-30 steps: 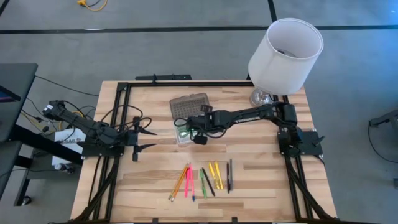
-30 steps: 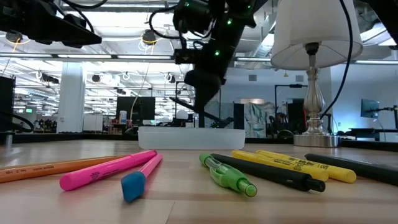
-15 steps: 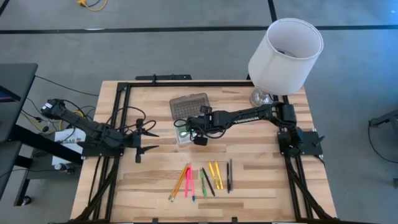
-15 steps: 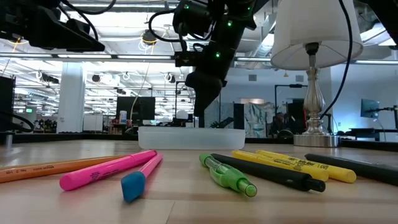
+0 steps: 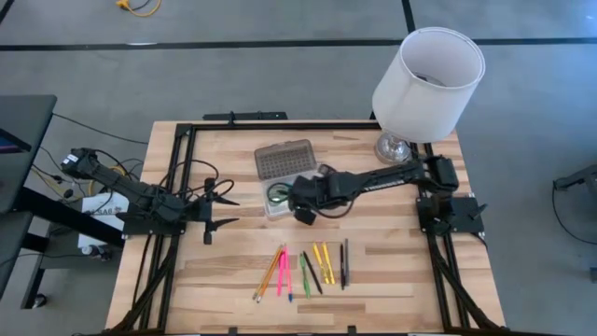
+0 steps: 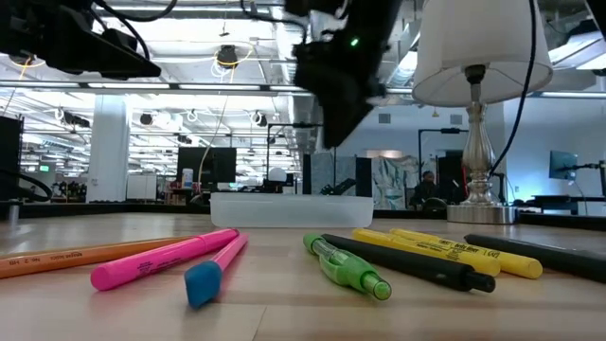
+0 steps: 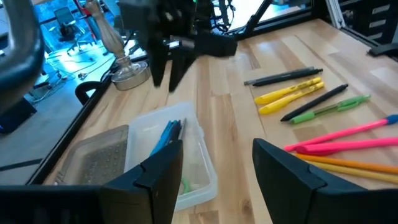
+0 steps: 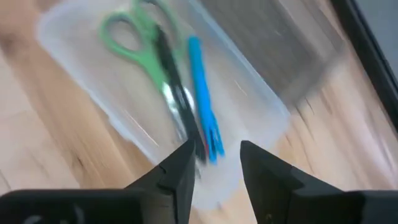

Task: Pick & place school supplies into a supply box
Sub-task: Put the orange pencil into the transparent supply box

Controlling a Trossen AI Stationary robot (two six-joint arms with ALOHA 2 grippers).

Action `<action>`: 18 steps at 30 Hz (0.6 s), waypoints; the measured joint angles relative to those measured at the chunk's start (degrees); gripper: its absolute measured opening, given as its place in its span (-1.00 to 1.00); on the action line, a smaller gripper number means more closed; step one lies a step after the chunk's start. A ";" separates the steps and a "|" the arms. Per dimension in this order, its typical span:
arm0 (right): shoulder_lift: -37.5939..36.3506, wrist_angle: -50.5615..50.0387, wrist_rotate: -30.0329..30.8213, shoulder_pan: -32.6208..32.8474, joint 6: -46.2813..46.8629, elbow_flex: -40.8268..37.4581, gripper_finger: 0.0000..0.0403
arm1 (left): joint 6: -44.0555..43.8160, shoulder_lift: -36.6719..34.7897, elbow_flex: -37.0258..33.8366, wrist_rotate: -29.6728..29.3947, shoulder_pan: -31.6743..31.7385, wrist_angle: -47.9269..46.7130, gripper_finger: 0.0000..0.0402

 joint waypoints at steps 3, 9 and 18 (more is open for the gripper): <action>-0.78 -8.23 0.73 2.48 10.52 0.01 -0.42 | -1.49 0.00 0.00 0.00 0.00 -0.01 -0.06; -0.78 -20.49 1.02 10.01 27.96 -1.16 -0.42 | -2.62 0.00 0.00 -0.04 0.00 -0.01 -0.06; -0.80 -27.86 3.02 22.68 53.98 -9.27 -0.42 | -5.31 2.57 0.00 -2.18 0.00 4.28 -0.06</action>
